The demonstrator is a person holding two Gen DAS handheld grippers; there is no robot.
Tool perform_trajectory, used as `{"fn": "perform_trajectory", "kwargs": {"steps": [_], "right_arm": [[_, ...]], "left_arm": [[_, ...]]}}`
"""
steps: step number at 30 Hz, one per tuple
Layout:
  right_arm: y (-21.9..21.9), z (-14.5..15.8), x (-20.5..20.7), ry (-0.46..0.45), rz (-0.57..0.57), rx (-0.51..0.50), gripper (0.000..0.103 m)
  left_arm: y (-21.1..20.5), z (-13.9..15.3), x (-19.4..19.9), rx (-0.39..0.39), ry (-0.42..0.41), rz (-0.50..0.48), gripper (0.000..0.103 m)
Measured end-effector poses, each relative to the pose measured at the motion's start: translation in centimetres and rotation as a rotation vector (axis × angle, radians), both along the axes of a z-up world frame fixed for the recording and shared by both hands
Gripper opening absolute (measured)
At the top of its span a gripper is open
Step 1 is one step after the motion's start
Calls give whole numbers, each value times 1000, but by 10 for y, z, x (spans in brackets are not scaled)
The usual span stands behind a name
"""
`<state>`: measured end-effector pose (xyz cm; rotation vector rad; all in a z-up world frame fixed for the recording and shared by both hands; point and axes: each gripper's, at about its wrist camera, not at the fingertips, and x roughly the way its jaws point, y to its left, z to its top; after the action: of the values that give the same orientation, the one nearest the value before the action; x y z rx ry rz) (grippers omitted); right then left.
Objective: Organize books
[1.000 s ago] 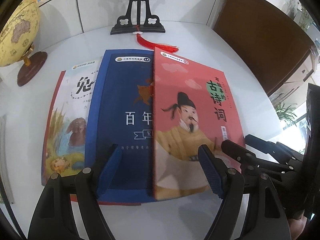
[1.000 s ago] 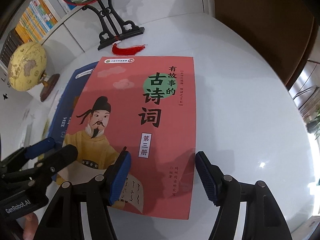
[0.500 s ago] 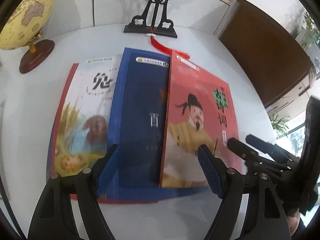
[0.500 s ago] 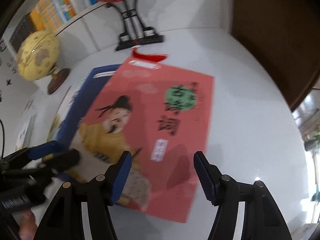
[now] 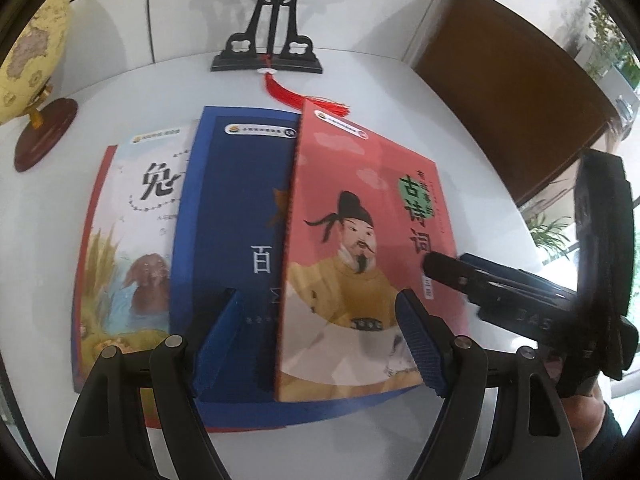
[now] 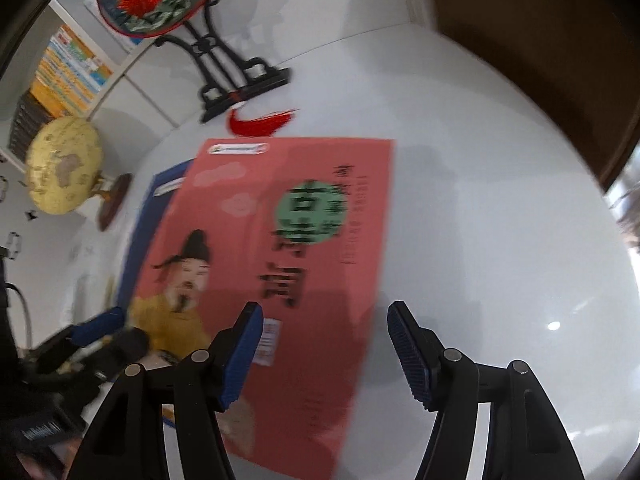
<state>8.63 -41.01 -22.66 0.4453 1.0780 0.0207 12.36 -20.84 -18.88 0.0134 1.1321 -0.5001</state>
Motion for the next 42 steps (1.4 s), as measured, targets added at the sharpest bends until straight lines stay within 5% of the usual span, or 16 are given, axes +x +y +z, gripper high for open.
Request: {"fn": "perform_trajectory", "kwargs": {"steps": [5,9,24,42], "right_arm": [[16,3,-1,6,23,20,67],[39,9,-3,10,78,-66,73],[121,23,23,9,242,-183,76],[145,27,52,40,305,-280,76]], "left_arm": [[3,0,-10,-8,6,-10,78],[14,3,-18,-21,20,7,78],[69,8,-18,-6,41,169,78],[80,1,-4,9,72,202,78]]}}
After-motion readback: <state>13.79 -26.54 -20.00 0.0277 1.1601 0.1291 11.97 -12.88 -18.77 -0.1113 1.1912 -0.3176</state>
